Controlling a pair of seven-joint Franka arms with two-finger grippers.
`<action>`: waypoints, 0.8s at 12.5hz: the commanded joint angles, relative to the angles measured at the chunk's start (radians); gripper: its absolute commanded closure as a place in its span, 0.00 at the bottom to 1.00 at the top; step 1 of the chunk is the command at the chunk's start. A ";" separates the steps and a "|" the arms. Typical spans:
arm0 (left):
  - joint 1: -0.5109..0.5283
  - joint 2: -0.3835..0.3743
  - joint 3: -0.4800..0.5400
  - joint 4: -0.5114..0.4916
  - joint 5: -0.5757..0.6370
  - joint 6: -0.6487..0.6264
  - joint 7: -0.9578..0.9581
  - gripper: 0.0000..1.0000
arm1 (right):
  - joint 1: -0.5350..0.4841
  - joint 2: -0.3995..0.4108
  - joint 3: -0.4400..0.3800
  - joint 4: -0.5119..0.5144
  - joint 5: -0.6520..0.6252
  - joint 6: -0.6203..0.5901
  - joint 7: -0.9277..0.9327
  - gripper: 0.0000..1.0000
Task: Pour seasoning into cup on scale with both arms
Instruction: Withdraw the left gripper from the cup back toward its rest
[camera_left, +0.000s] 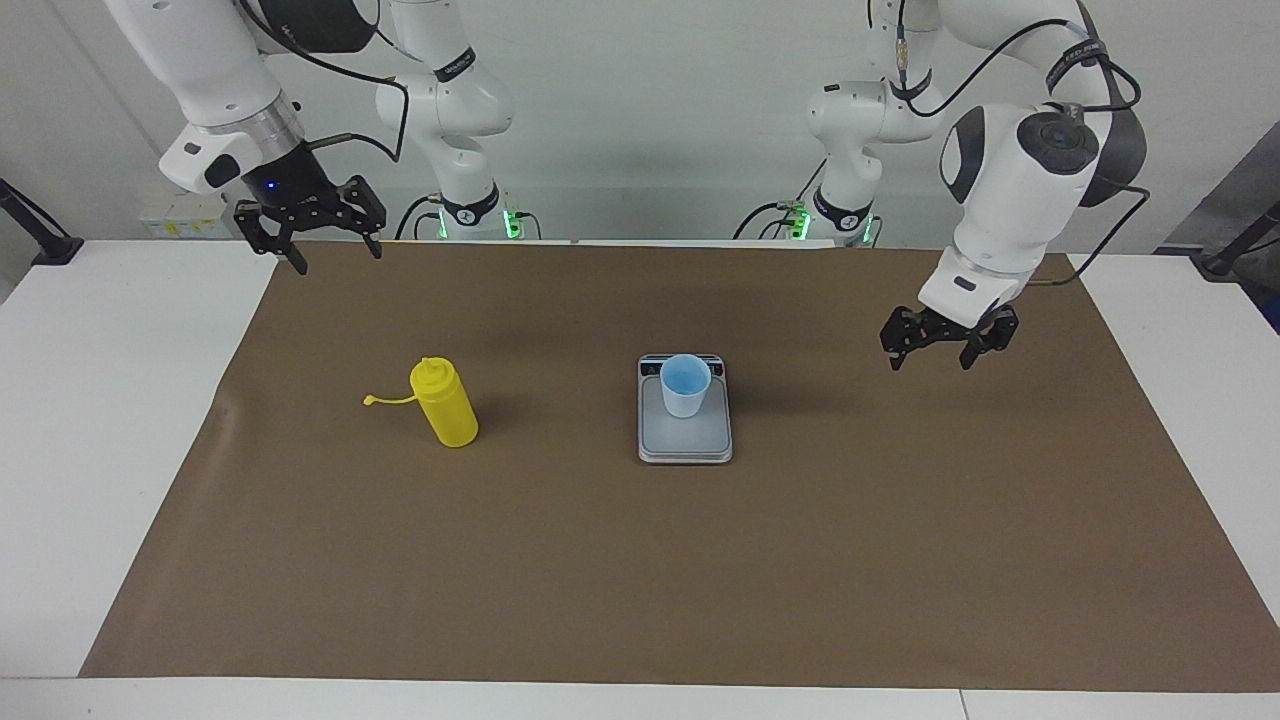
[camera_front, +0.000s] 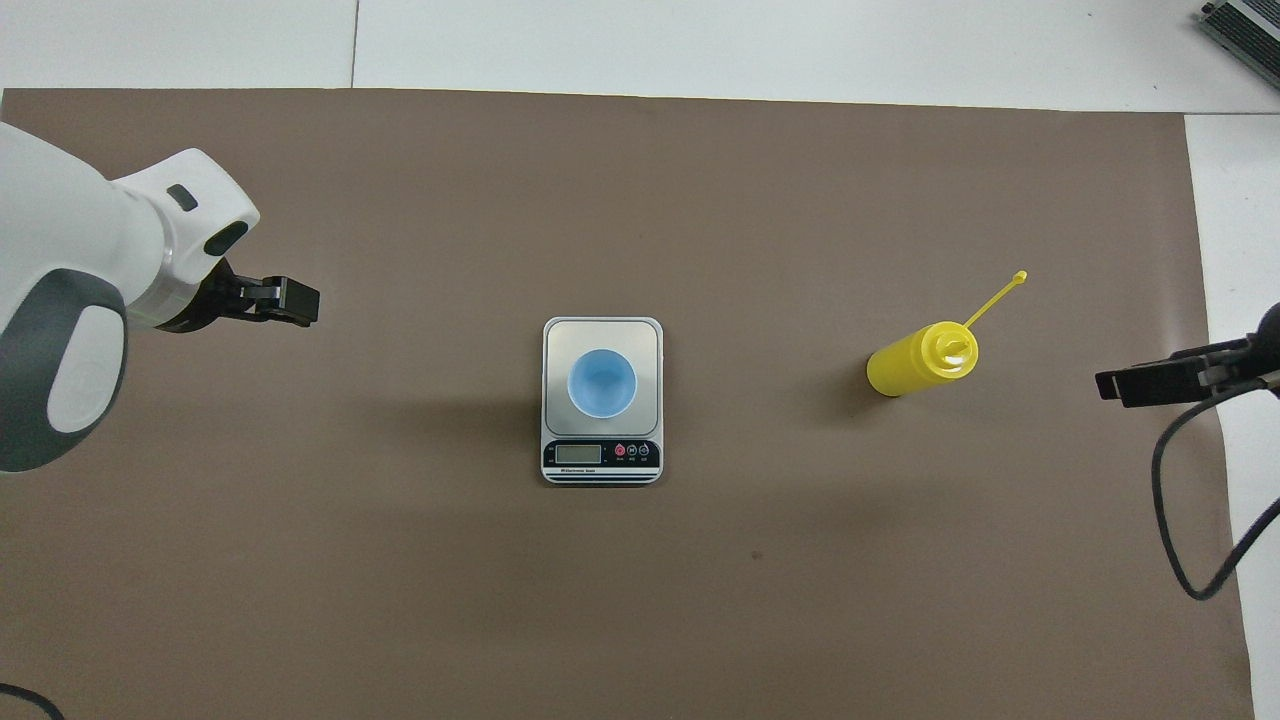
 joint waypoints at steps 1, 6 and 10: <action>0.036 -0.034 -0.004 0.063 -0.006 -0.120 0.077 0.00 | -0.044 -0.067 0.006 -0.119 0.072 0.088 -0.168 0.00; 0.097 -0.037 -0.009 0.156 -0.035 -0.248 0.106 0.00 | -0.108 -0.122 0.006 -0.297 0.250 0.260 -0.469 0.00; 0.125 -0.069 -0.009 0.140 -0.106 -0.234 0.114 0.00 | -0.138 -0.119 0.004 -0.380 0.402 0.345 -0.733 0.00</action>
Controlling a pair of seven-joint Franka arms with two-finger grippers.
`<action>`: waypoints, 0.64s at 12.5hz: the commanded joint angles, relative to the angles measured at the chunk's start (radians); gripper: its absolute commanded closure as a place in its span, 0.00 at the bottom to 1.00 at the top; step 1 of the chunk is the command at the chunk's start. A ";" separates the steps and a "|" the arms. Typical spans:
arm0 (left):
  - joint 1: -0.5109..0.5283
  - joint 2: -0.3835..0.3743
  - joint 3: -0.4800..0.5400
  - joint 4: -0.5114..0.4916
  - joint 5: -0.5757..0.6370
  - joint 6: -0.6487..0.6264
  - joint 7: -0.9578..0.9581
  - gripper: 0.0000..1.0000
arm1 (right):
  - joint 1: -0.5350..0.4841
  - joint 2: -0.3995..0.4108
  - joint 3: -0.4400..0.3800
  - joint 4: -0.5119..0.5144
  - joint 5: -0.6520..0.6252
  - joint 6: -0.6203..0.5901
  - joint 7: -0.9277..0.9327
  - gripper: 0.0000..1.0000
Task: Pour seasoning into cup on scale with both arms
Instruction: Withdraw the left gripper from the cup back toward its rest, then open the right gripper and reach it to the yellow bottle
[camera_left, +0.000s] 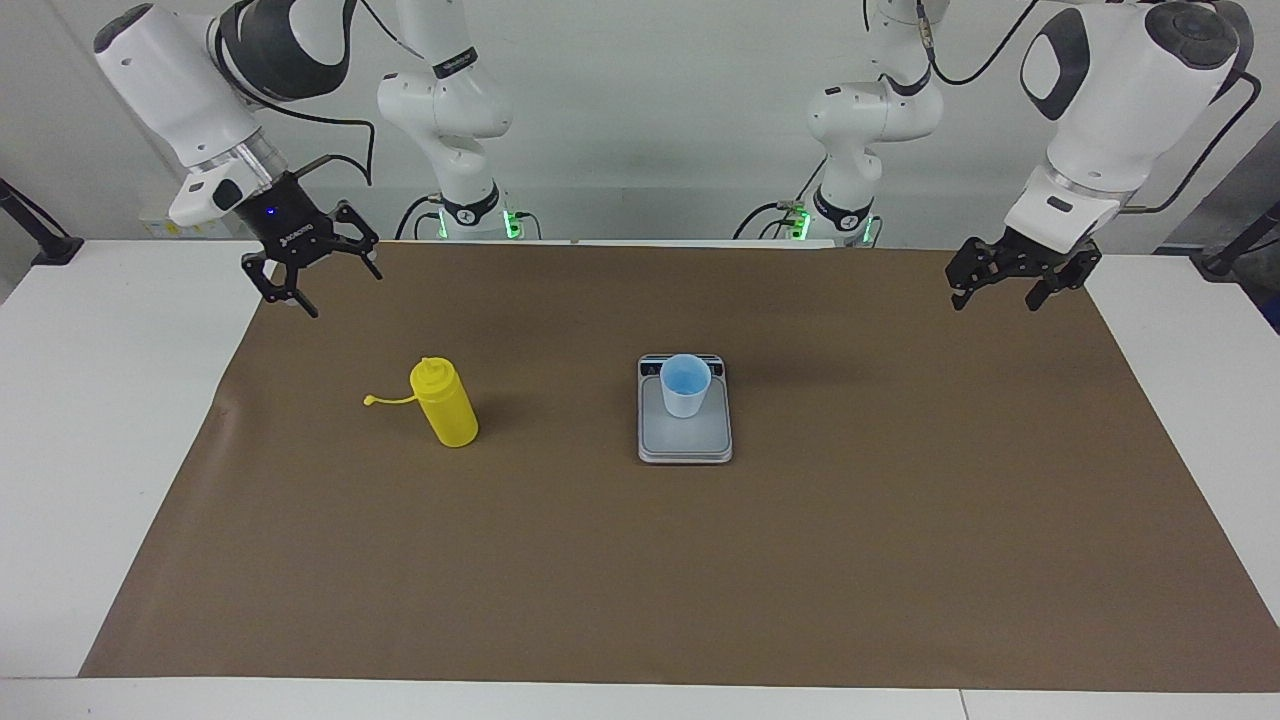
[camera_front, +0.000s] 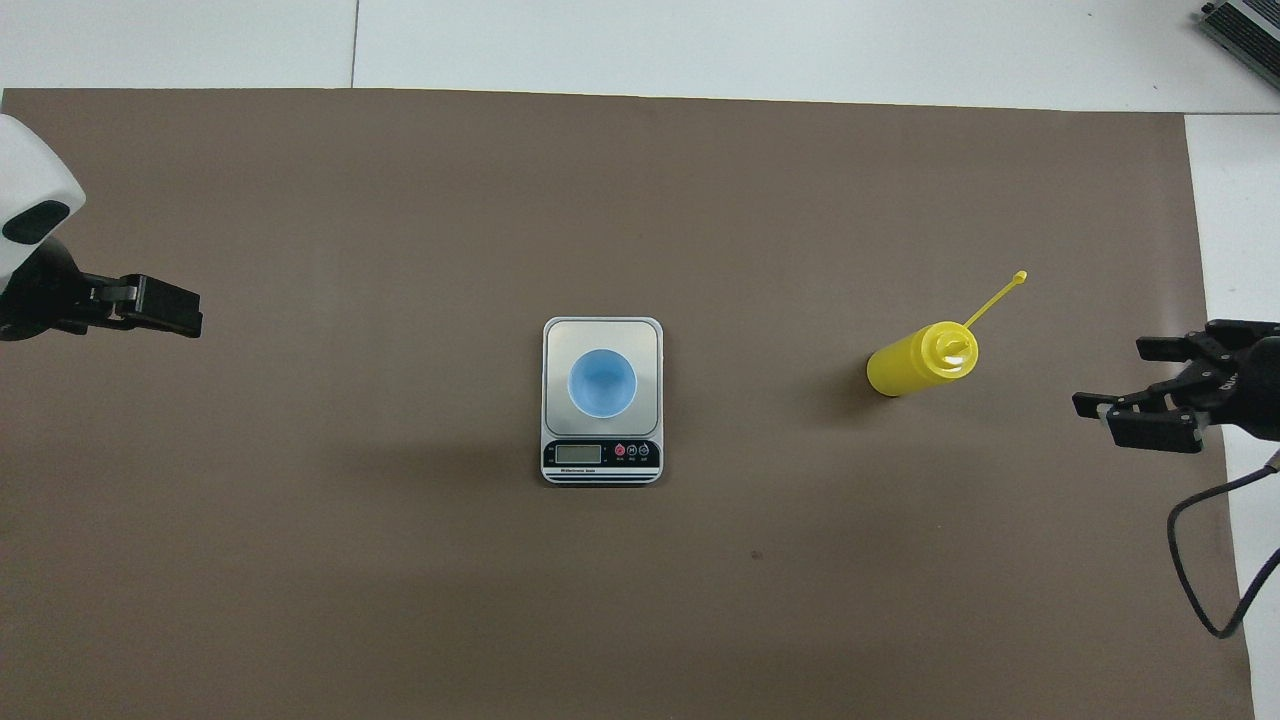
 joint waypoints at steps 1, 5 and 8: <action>0.038 -0.020 -0.014 0.009 -0.043 -0.024 0.016 0.00 | -0.039 -0.032 0.006 -0.093 0.102 0.060 -0.182 0.00; 0.041 -0.013 -0.014 0.073 -0.040 -0.088 0.014 0.00 | -0.050 -0.009 0.006 -0.126 0.235 0.074 -0.308 0.00; 0.029 -0.020 -0.019 0.074 -0.023 -0.095 0.025 0.00 | -0.066 0.019 0.006 -0.166 0.341 0.114 -0.488 0.00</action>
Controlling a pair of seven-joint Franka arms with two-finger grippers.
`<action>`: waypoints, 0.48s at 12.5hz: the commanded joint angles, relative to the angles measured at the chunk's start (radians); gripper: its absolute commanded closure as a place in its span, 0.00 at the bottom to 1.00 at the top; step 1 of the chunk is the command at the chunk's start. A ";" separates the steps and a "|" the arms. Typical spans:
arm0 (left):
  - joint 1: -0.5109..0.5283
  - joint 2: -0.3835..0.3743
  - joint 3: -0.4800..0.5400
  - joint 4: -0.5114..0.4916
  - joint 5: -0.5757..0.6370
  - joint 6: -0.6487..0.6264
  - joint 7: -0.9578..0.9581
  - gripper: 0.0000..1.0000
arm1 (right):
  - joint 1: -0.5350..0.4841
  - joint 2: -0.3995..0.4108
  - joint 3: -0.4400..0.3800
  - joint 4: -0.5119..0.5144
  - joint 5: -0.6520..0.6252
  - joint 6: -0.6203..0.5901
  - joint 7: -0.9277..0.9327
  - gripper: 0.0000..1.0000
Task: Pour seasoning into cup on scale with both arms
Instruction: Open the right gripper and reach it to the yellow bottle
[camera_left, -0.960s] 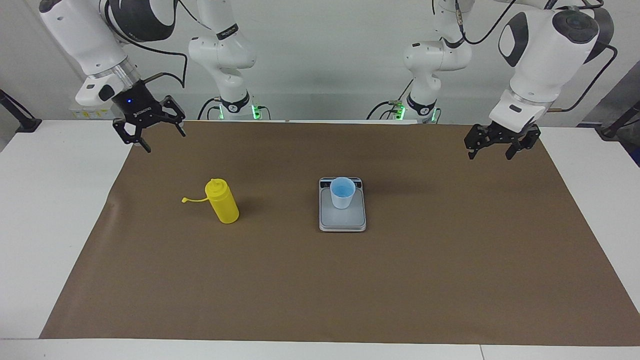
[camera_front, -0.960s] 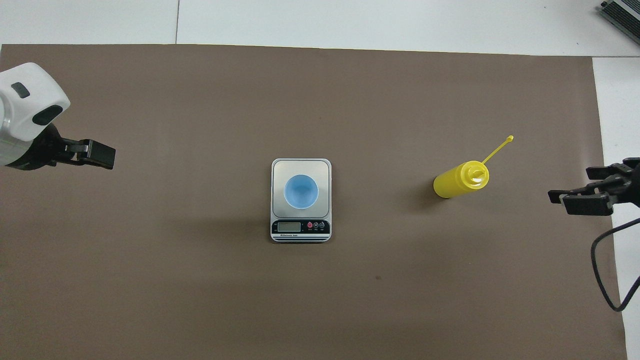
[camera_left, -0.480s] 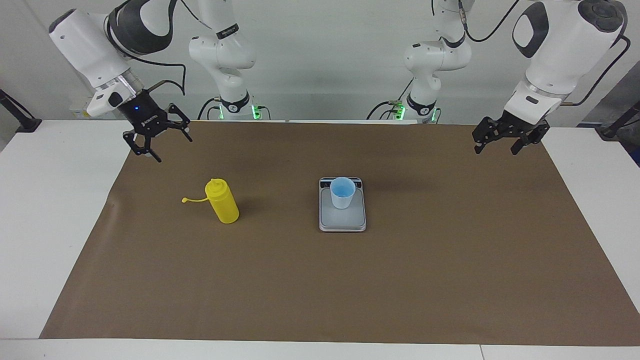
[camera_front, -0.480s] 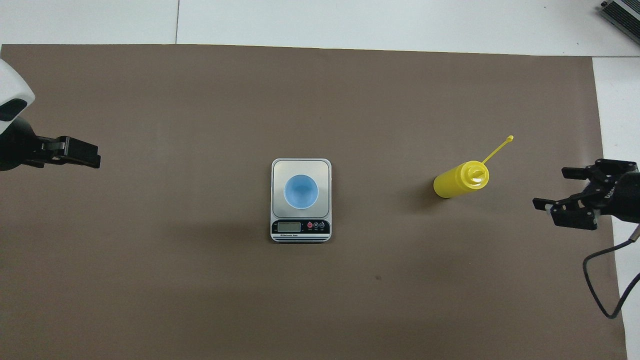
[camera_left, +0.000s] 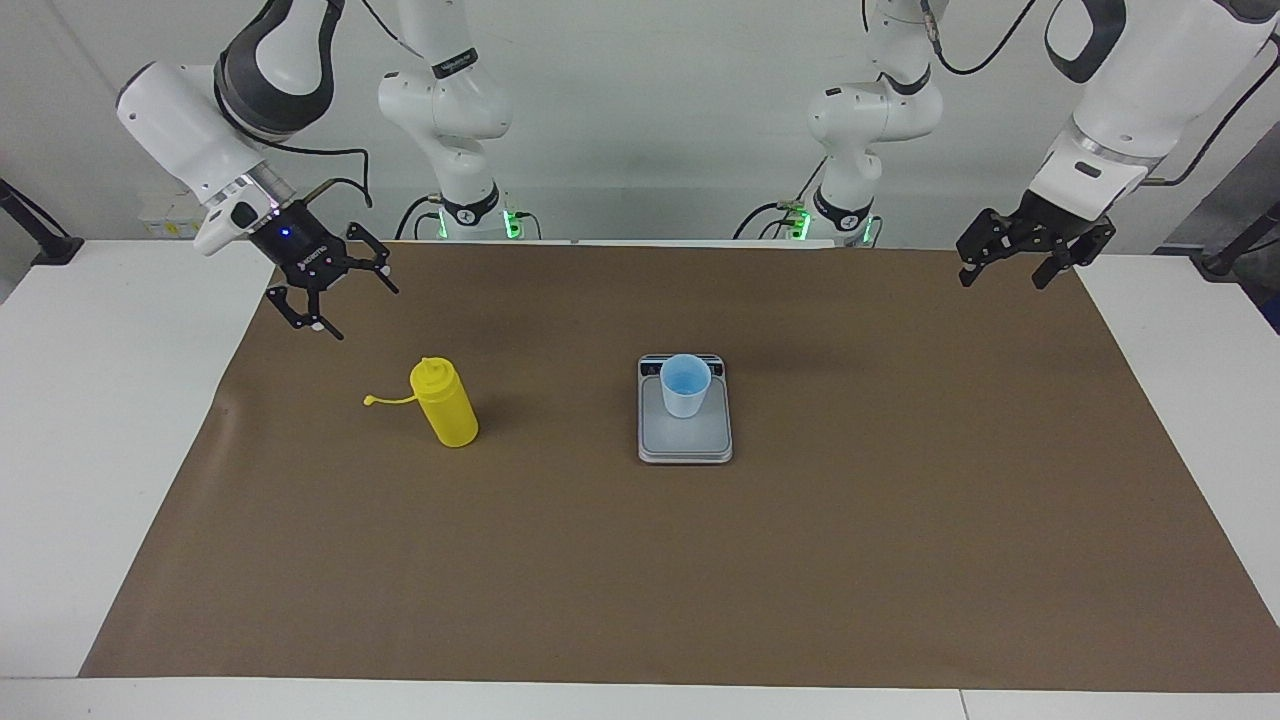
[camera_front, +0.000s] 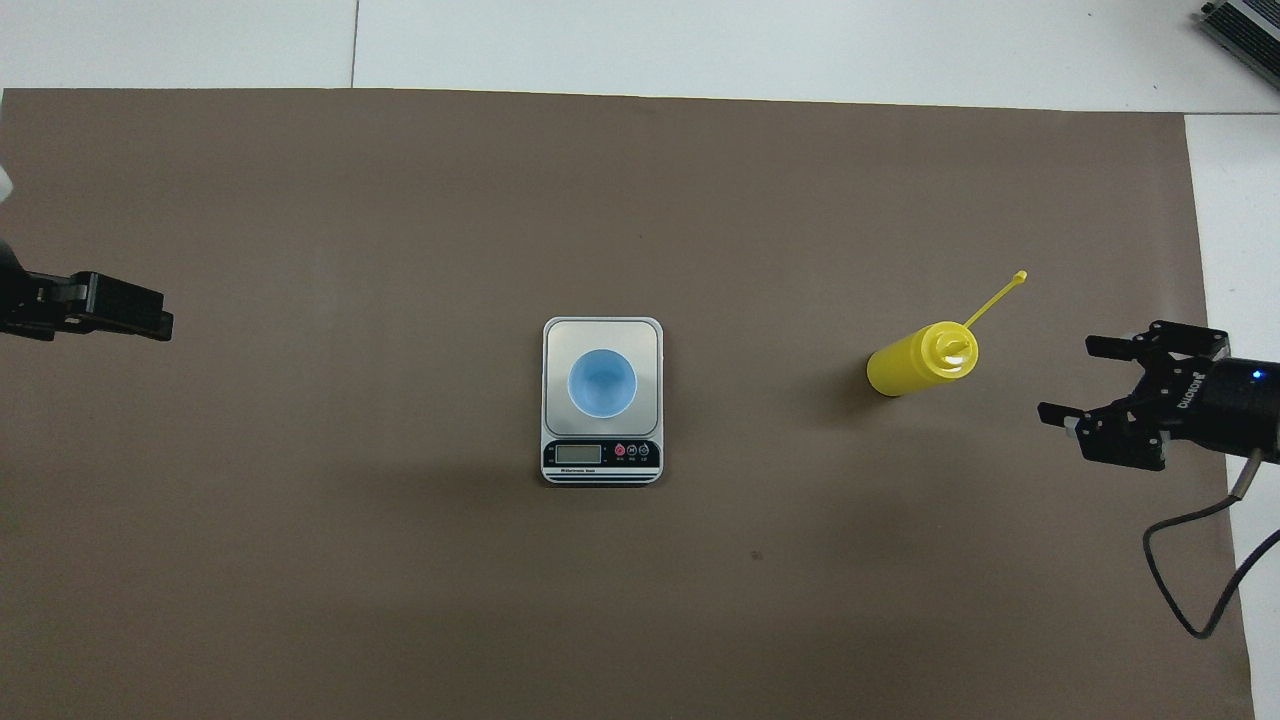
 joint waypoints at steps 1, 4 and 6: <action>0.004 -0.044 -0.014 -0.083 0.011 0.034 0.019 0.00 | -0.034 0.022 0.007 -0.037 0.068 0.031 -0.162 0.00; 0.002 -0.058 -0.016 -0.105 0.010 0.042 0.012 0.00 | -0.054 0.080 0.007 -0.040 0.175 0.031 -0.350 0.00; 0.004 -0.058 -0.016 -0.105 0.010 0.034 0.009 0.00 | -0.072 0.120 0.007 -0.040 0.212 0.028 -0.467 0.00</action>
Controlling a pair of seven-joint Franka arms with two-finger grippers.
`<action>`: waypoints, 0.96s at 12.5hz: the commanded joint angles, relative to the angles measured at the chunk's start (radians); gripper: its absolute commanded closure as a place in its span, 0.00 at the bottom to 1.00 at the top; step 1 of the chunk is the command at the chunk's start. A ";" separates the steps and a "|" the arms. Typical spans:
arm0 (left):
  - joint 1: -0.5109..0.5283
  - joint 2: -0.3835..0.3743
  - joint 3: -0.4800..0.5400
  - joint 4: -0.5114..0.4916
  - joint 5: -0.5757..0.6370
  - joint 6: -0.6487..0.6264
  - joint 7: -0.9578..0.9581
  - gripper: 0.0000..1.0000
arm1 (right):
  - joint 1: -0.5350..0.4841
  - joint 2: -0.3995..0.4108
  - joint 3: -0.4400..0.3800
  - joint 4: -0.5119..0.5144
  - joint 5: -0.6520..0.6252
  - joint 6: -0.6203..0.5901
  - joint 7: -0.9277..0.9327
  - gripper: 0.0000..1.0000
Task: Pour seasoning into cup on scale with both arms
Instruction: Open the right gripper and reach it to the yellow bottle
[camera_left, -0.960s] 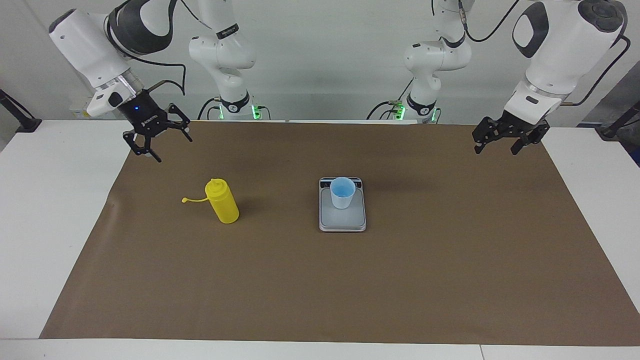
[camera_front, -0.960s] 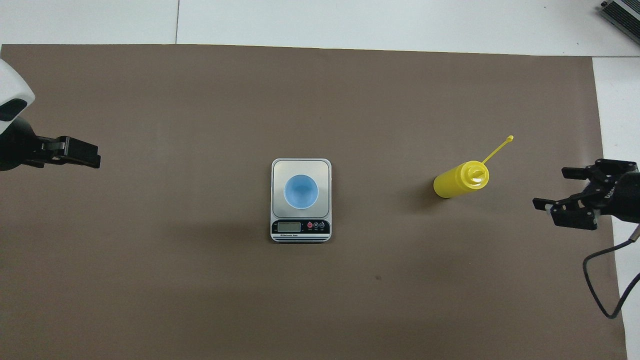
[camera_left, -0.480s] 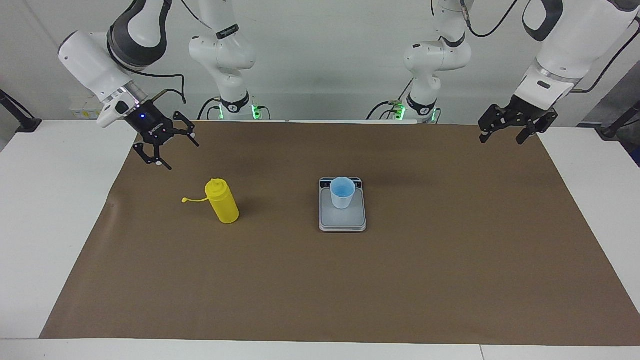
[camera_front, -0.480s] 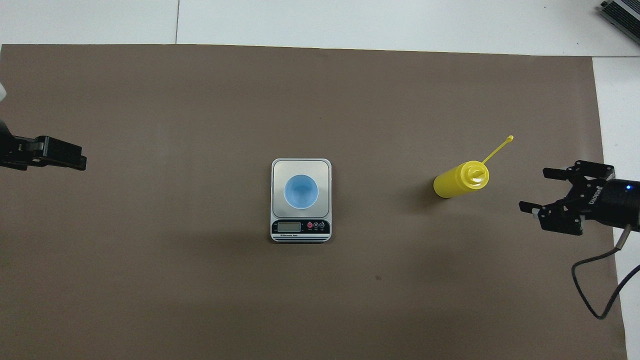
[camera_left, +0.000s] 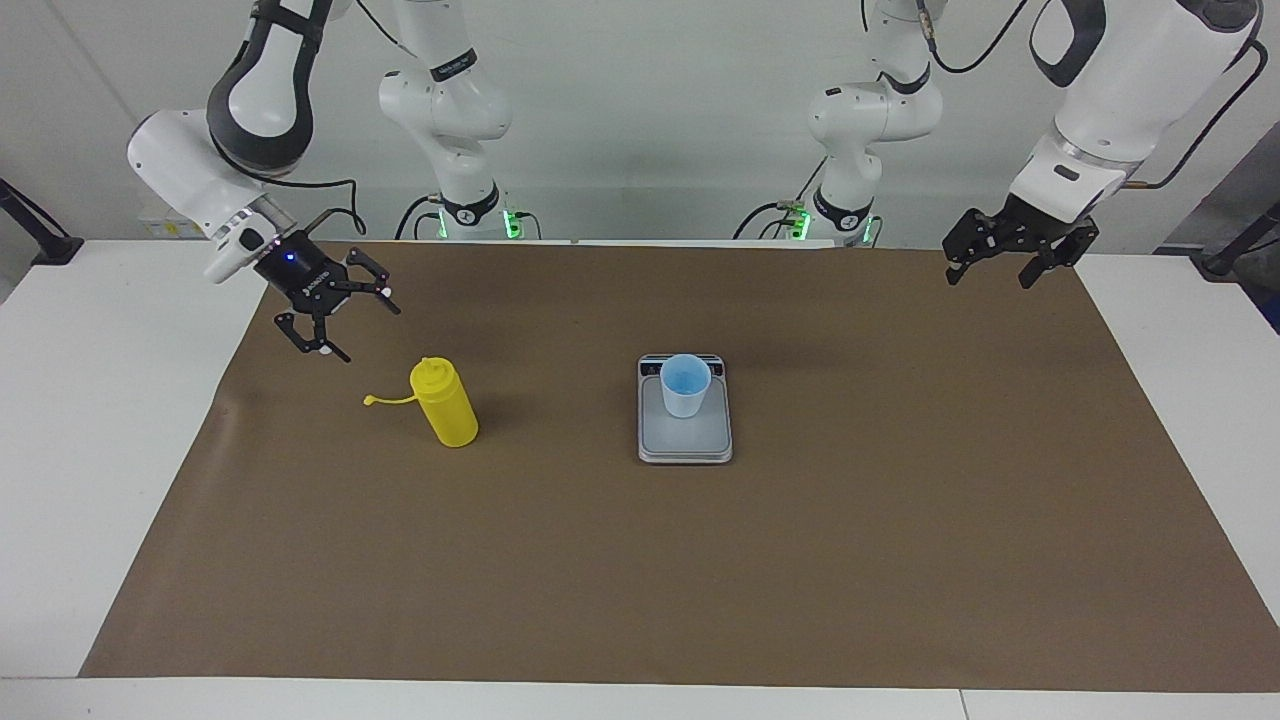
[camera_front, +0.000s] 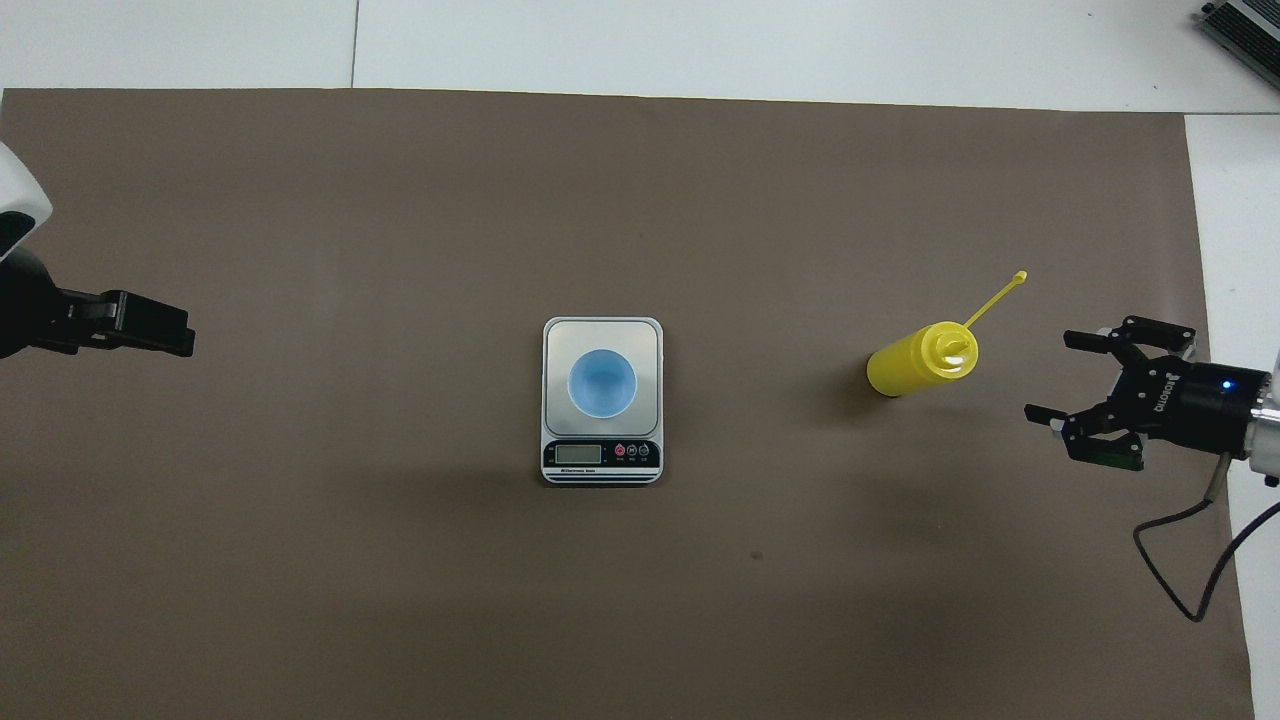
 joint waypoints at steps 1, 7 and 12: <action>0.009 -0.035 0.000 -0.032 0.010 0.008 0.011 0.00 | -0.022 0.045 0.007 -0.008 0.070 0.006 -0.151 0.00; 0.012 -0.026 0.000 0.022 0.049 -0.059 0.030 0.00 | -0.007 0.164 0.009 -0.021 0.217 -0.006 -0.363 0.00; 0.020 -0.031 0.003 0.016 0.033 -0.044 0.031 0.00 | 0.028 0.315 0.010 -0.022 0.462 -0.040 -0.553 0.00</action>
